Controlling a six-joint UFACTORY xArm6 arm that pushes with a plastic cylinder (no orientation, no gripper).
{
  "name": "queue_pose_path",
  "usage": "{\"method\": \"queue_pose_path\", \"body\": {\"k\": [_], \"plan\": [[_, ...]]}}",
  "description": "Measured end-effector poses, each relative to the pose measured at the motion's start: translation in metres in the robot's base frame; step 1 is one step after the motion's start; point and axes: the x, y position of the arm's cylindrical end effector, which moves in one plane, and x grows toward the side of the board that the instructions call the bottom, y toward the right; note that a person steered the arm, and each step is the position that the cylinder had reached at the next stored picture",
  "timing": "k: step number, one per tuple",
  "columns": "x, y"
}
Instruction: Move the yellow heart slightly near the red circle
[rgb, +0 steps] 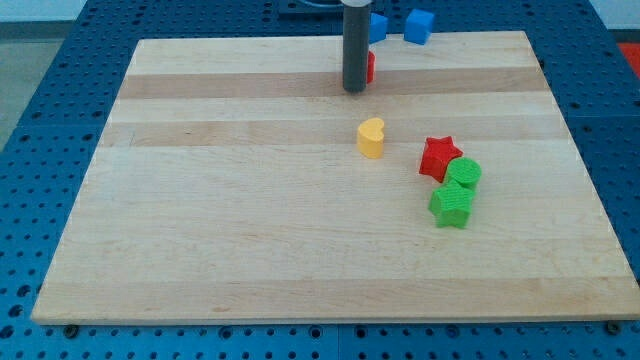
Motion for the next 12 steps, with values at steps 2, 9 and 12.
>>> {"method": "queue_pose_path", "body": {"k": [2,9,12], "plan": [[-0.011,0.025],[0.168,-0.024],[0.136,0.043]]}}
